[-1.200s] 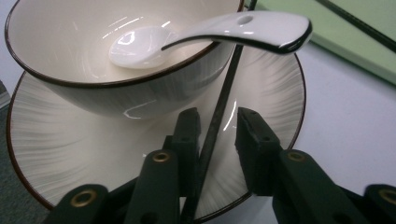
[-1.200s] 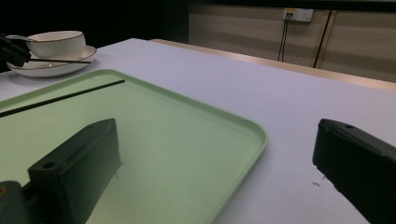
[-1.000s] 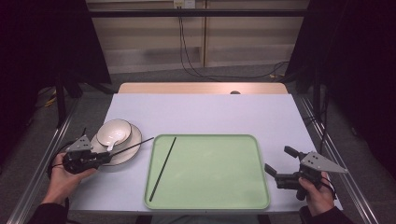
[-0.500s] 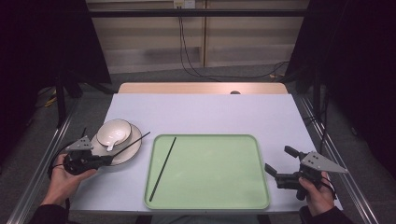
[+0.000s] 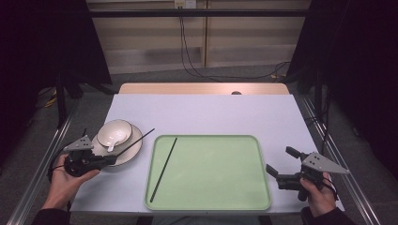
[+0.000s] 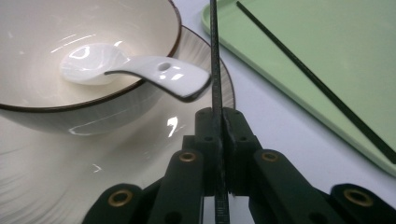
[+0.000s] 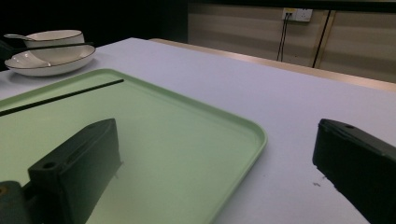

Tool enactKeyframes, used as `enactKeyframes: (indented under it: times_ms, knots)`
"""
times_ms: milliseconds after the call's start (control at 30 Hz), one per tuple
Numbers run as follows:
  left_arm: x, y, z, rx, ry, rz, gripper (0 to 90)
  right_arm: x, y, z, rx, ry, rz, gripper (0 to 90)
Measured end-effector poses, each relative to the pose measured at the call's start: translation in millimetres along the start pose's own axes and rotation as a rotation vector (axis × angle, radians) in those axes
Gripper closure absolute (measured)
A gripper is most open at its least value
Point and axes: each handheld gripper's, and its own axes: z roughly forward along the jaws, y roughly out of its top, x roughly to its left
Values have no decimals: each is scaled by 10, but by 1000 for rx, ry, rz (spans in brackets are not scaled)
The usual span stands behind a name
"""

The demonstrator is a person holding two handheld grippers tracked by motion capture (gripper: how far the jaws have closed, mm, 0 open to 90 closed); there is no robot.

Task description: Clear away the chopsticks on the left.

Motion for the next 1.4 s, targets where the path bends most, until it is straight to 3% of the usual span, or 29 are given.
enactKeyframes:
  times_ms: [167, 333, 400, 467, 600, 667, 800, 933, 1100, 1233, 1400]
  knots:
    - [-122, 16, 0, -26, -21, -17, 860, 5, 2, 1, -6, -2, 3, 5]
    - [-284, 40, -40, -50, -16, -17, 859, 2, 3, -3, -7, 2, -4, 5]
    - [-345, 60, -53, -58, -14, -38, 859, 2, 3, -3, -6, 5, -4, 4]
    - [-409, 82, -62, -56, 7, -29, 859, 6, 4, -1, -6, 5, -2, 4]
    - [-519, 81, -46, -70, -6, -45, 860, 2, 4, -3, -7, 4, -6, 5]
    - [-582, 73, -26, -68, 23, -41, 860, 3, 5, -6, -6, 6, -6, 5]
    - [-659, 57, -22, -91, 55, -80, 860, 3, 5, -6, -5, 6, -8, 5]
    - [-745, 44, -44, -108, 71, -107, 860, 8, 4, -3, -7, -1, -11, 4]
    - [-954, 82, -95, -125, 75, -102, 860, 9, 5, -5, -9, 0, -10, 5]
    - [-1119, 119, -43, -128, 98, -132, 860, 9, 5, -4, -8, 0, -10, 4]
    - [-1160, 128, 101, -112, 114, -198, 860, 6, 5, -6, -6, 4, -11, 4]
